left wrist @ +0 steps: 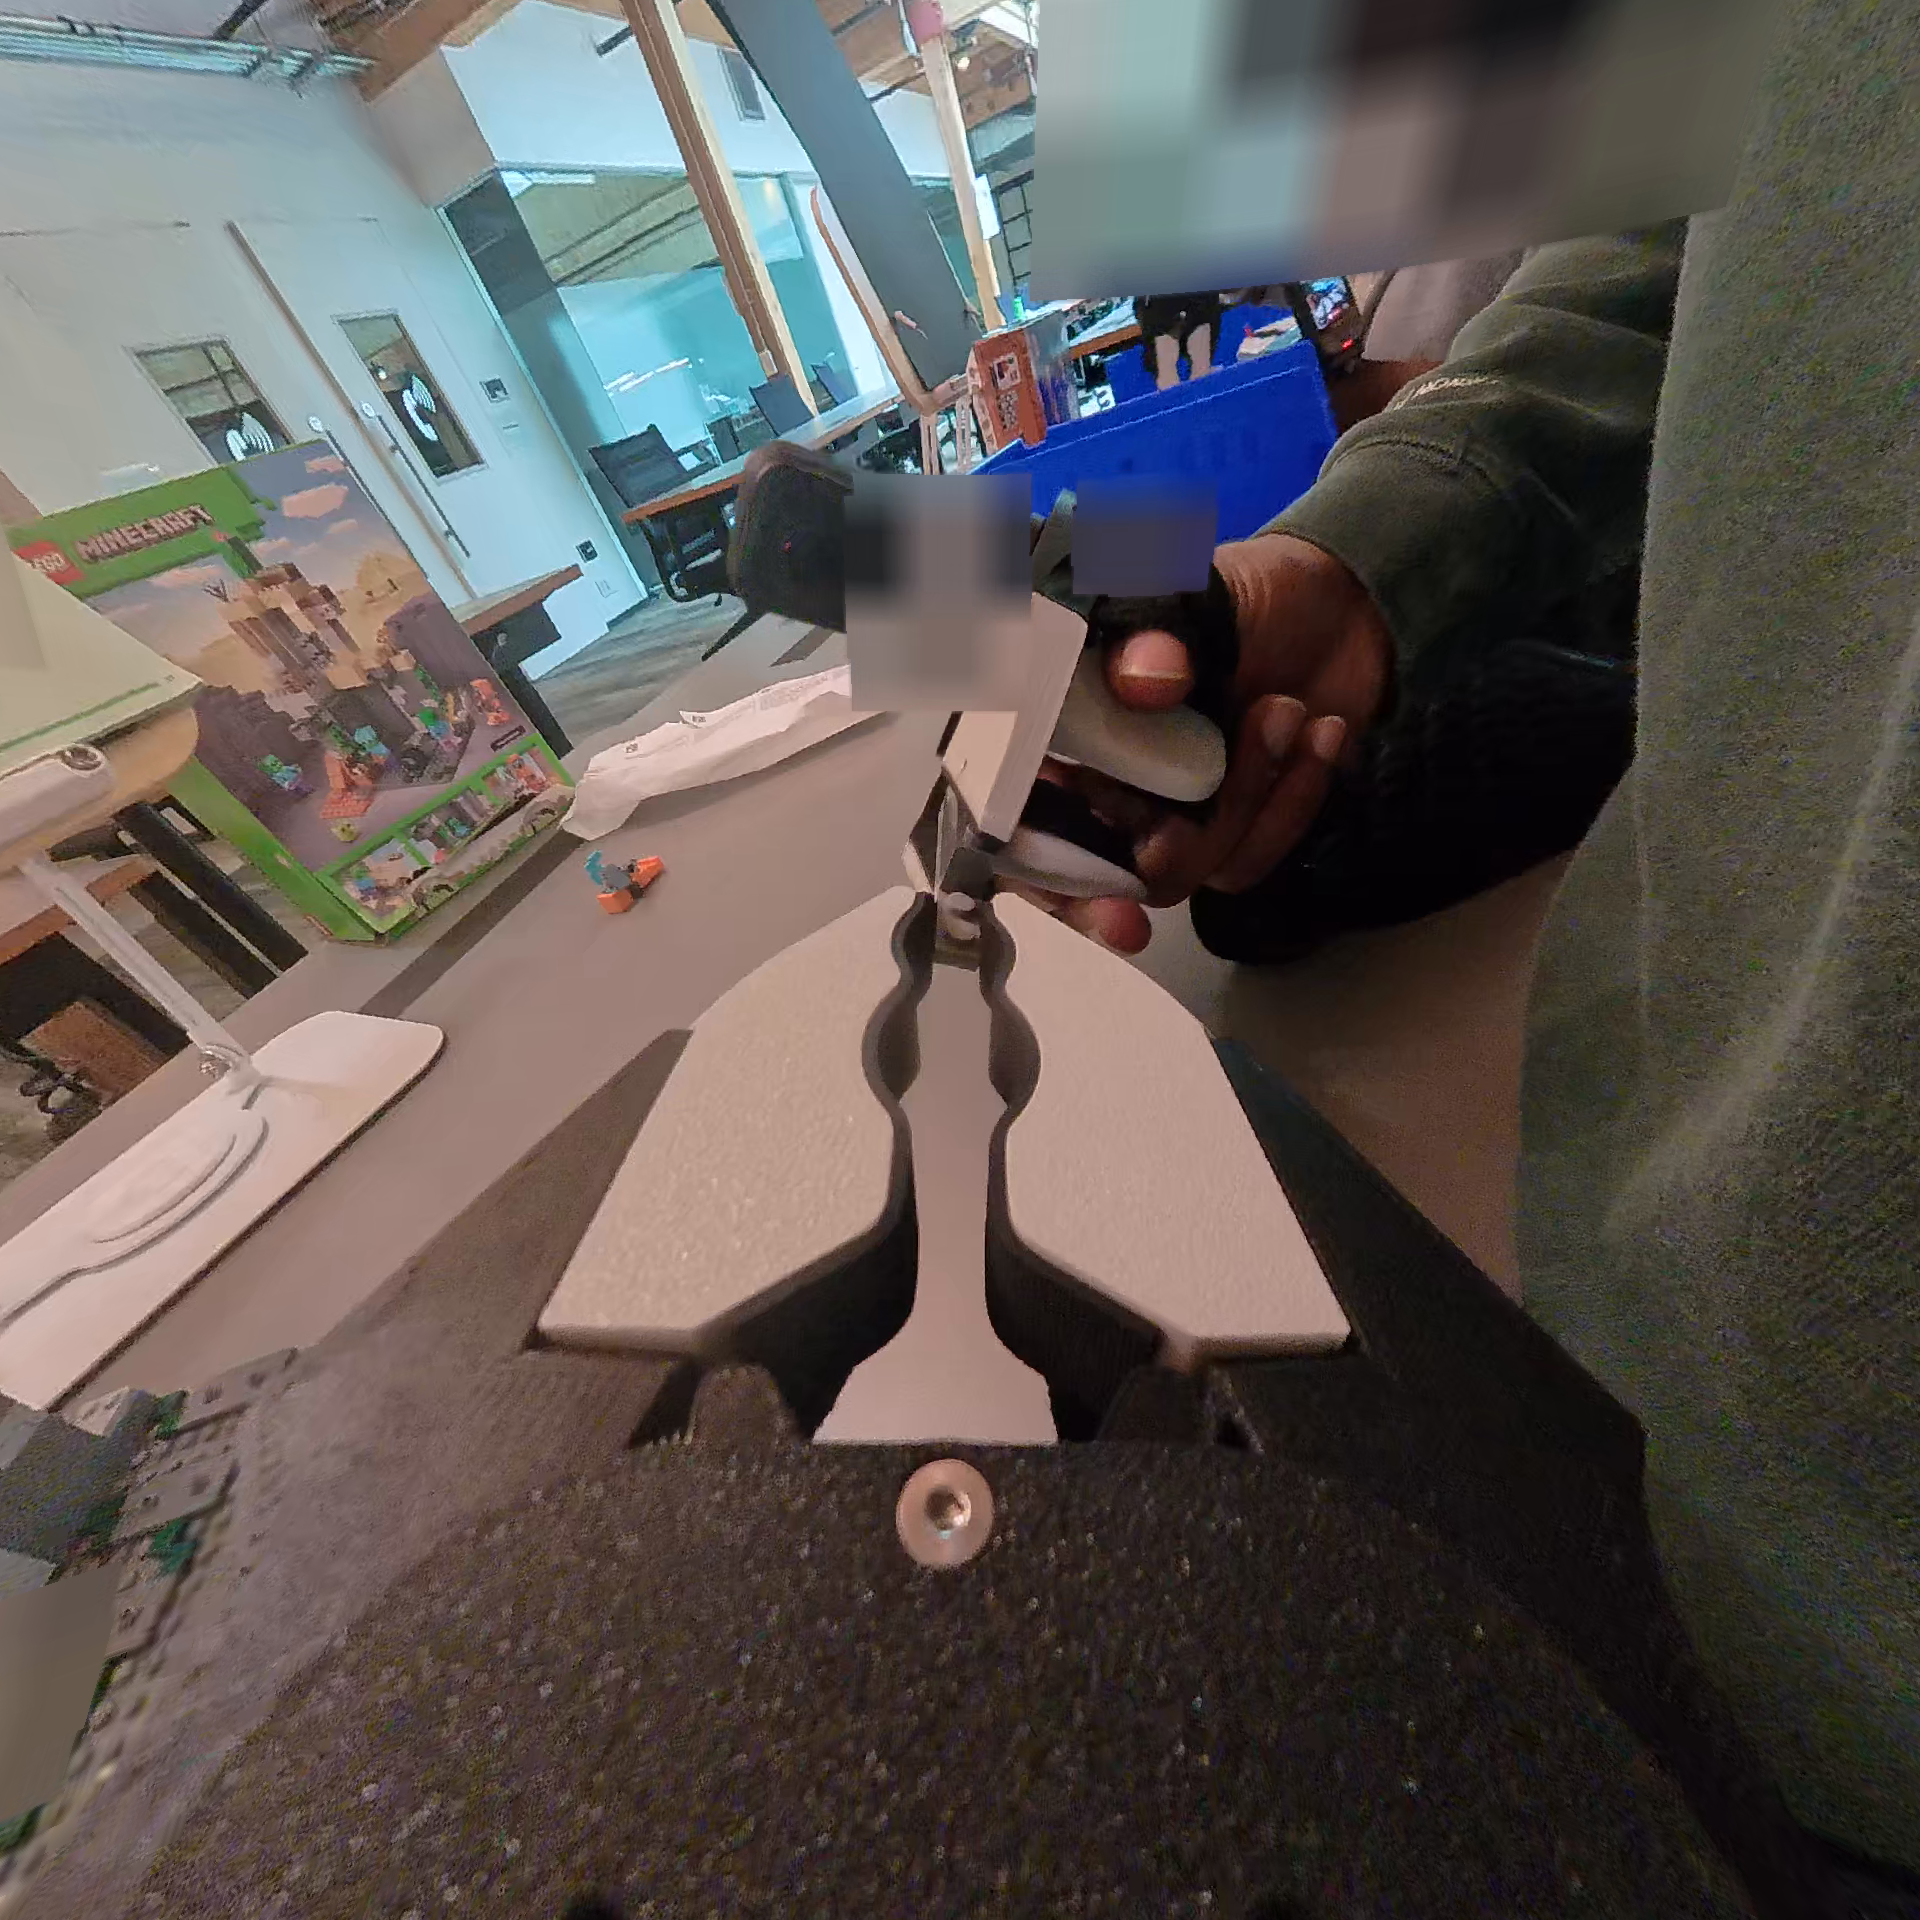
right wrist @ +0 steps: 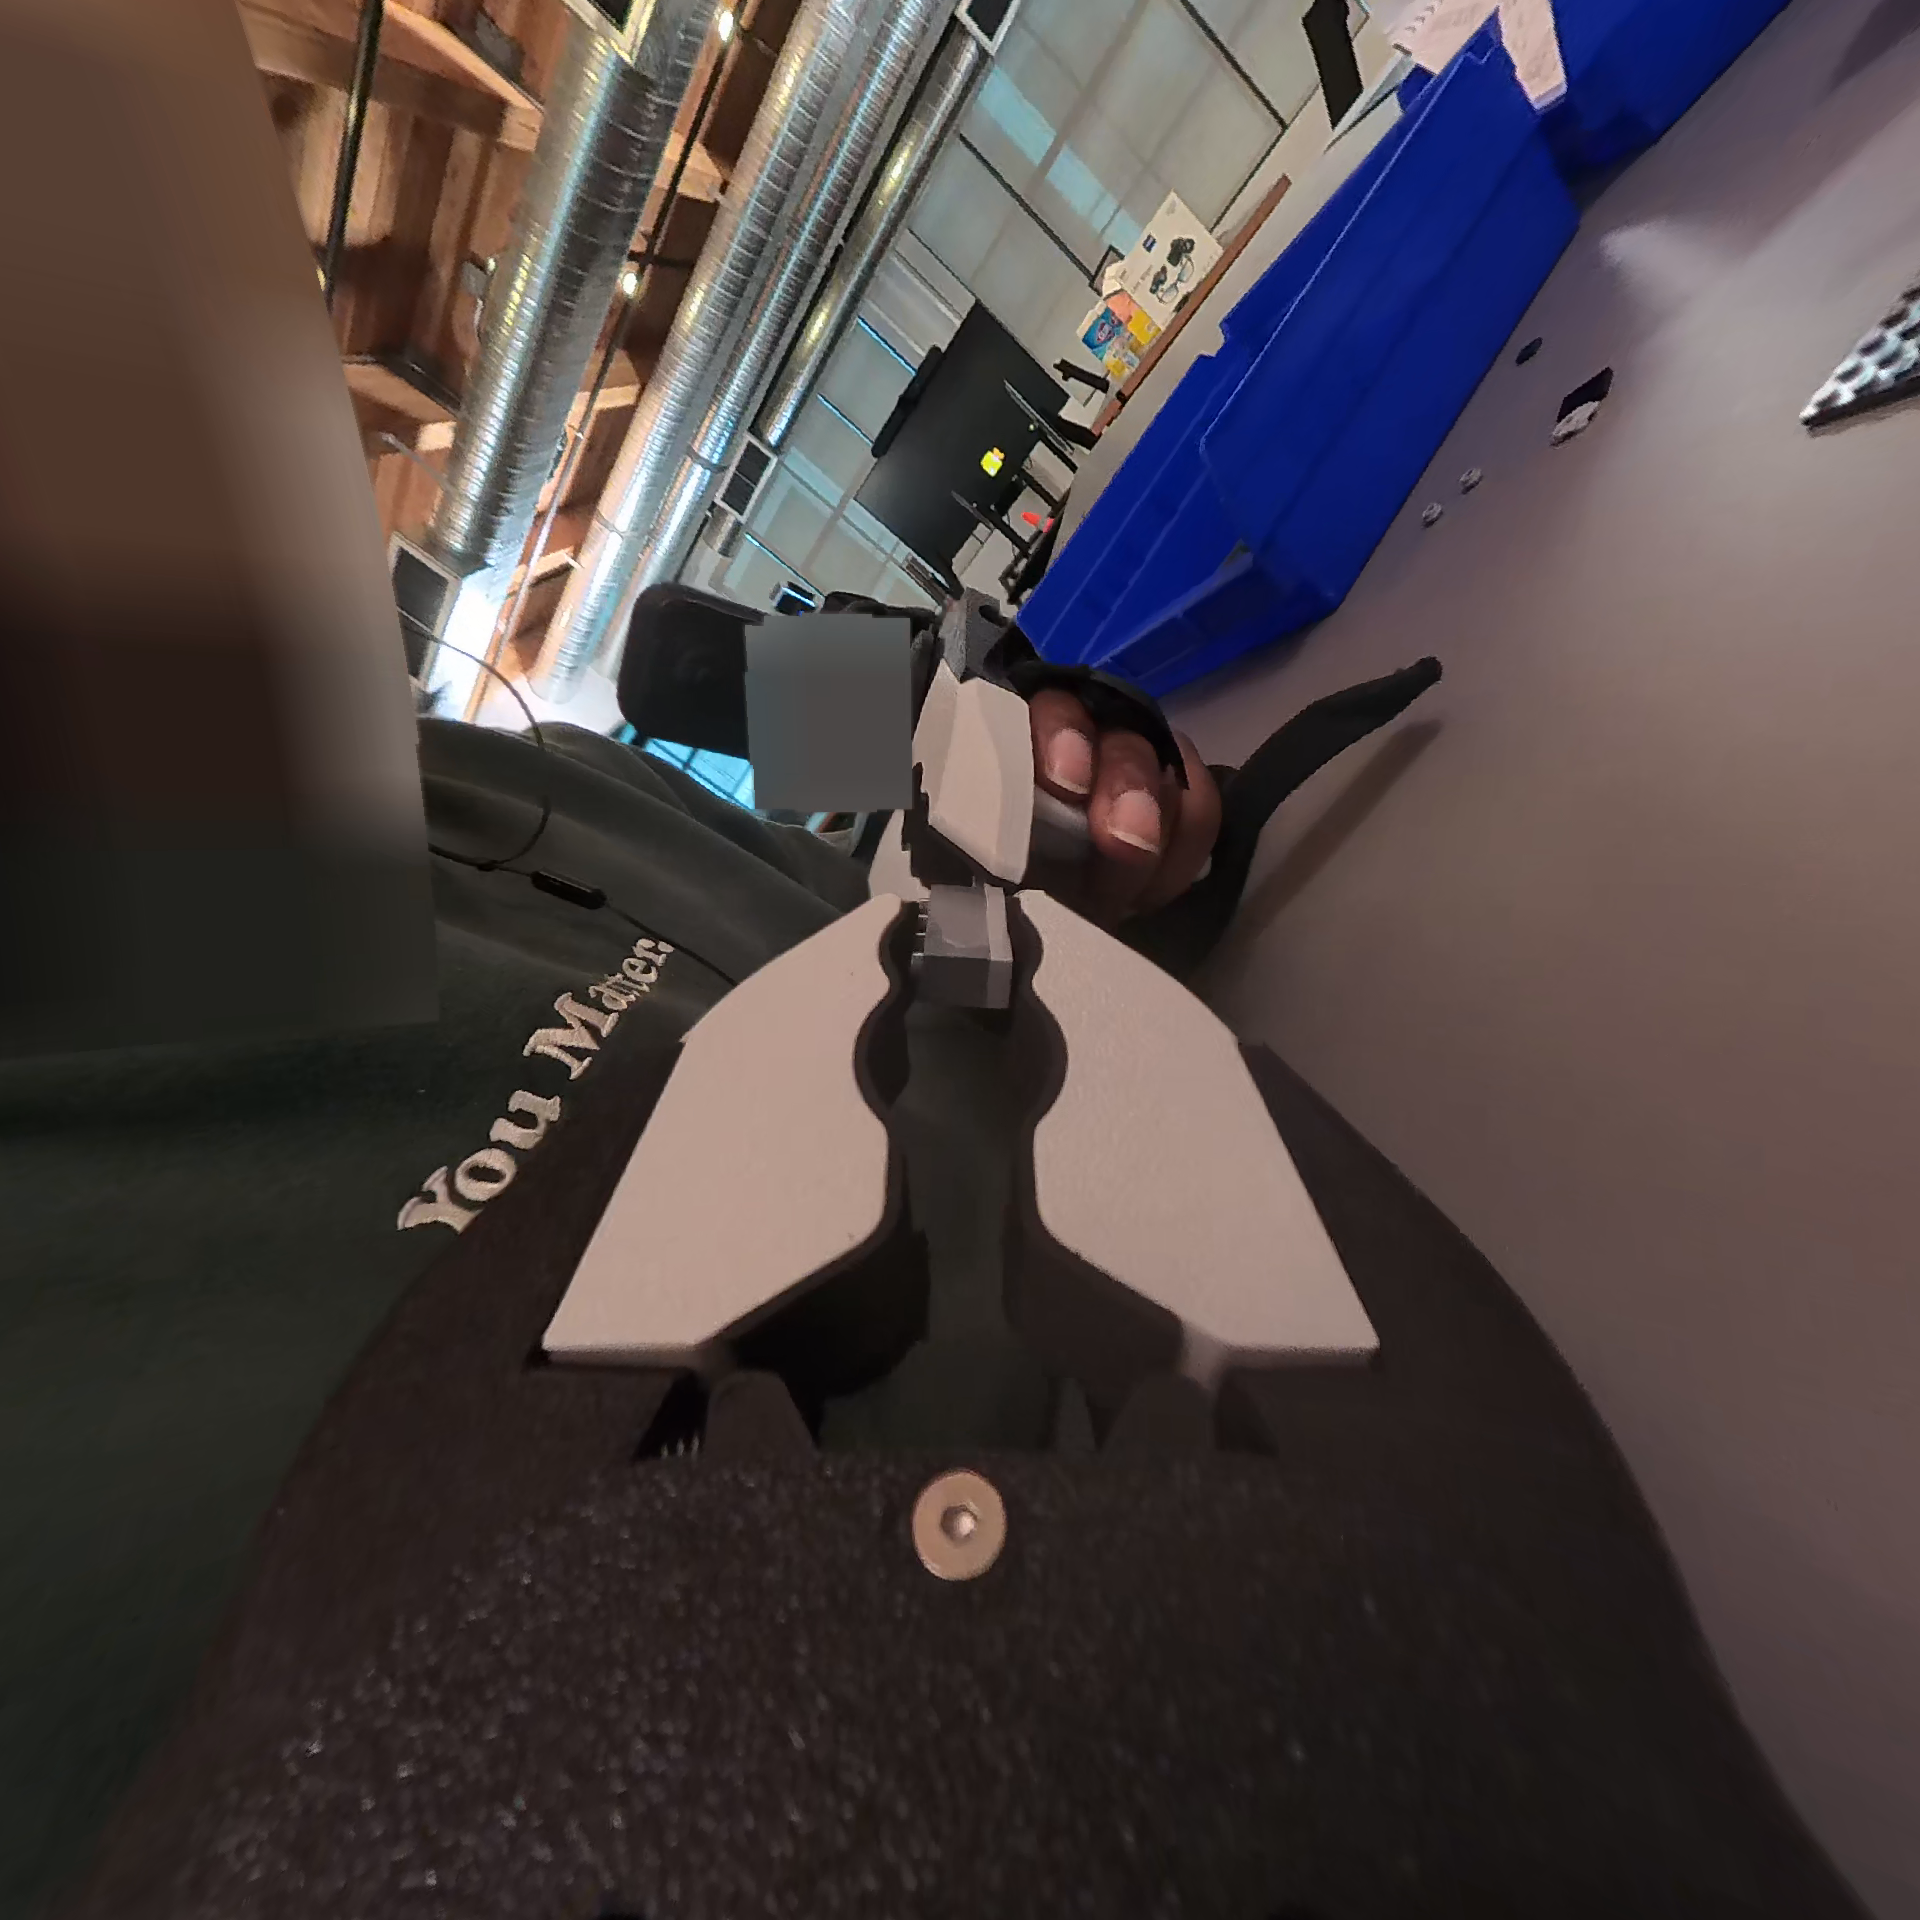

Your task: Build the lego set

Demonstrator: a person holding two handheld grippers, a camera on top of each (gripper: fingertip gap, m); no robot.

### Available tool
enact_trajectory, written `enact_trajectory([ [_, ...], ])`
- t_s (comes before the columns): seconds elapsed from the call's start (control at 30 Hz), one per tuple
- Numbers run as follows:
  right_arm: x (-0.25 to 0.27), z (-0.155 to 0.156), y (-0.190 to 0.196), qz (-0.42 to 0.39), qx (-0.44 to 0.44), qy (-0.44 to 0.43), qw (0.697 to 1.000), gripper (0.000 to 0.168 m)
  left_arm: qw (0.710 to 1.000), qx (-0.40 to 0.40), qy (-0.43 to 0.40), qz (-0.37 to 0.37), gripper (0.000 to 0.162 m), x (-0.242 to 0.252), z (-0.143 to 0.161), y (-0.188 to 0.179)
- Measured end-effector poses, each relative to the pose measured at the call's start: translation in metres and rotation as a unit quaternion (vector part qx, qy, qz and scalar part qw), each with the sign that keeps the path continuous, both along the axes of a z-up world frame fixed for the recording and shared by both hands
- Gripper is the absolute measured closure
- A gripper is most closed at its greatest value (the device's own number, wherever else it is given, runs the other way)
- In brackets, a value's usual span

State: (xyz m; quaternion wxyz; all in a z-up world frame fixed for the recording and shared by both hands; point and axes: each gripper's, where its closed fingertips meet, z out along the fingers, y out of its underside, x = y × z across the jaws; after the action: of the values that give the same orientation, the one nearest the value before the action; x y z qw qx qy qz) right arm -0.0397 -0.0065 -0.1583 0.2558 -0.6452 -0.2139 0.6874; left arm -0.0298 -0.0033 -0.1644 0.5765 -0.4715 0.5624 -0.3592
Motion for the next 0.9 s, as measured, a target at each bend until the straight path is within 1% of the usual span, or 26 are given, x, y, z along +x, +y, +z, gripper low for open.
enact_trajectory([
  [0.2,0.002,0.002,-0.007,0.017,-0.016,-0.004,1.0,0.152,1.0,0.023,0.001,-0.01,0.154,0.002,0.001,-0.007],
  [0.3,0.007,0.002,-0.006,0.013,-0.038,0.008,0.999,0.151,1.0,0.018,0.003,-0.009,0.154,0.001,0.0,-0.005],
  [0.4,0.009,-0.001,-0.003,-0.001,-0.041,0.0,0.999,0.153,1.0,0.008,0.008,-0.006,0.154,0.002,-0.003,-0.003],
  [0.5,0.01,-0.005,0.0,-0.002,-0.085,0.018,0.996,0.153,1.0,-0.026,0.014,-0.008,0.154,0.003,-0.007,-0.001],
  [0.57,0.009,-0.009,0.003,-0.008,-0.091,0.012,0.996,0.153,0.999,-0.05,0.017,-0.008,0.154,0.002,-0.01,0.002],
  [0.67,0.009,-0.01,0.007,-0.005,-0.09,-0.006,0.996,0.152,0.994,-0.111,0.014,-0.012,0.154,0.002,-0.011,0.007],
  [0.73,0.013,-0.011,0.01,-0.002,-0.044,-0.045,0.998,0.151,0.989,-0.148,0.012,-0.019,0.154,0.004,-0.01,0.008],
  [0.8,0.022,-0.016,0.015,-0.007,0.046,-0.12,0.992,0.149,0.983,-0.184,0.009,-0.018,0.154,0.003,-0.01,0.014],
  [0.9,0.033,-0.017,0.02,0.003,0.184,-0.211,0.96,0.148,0.976,-0.215,0.009,-0.016,0.154,0.002,-0.011,0.018],
])
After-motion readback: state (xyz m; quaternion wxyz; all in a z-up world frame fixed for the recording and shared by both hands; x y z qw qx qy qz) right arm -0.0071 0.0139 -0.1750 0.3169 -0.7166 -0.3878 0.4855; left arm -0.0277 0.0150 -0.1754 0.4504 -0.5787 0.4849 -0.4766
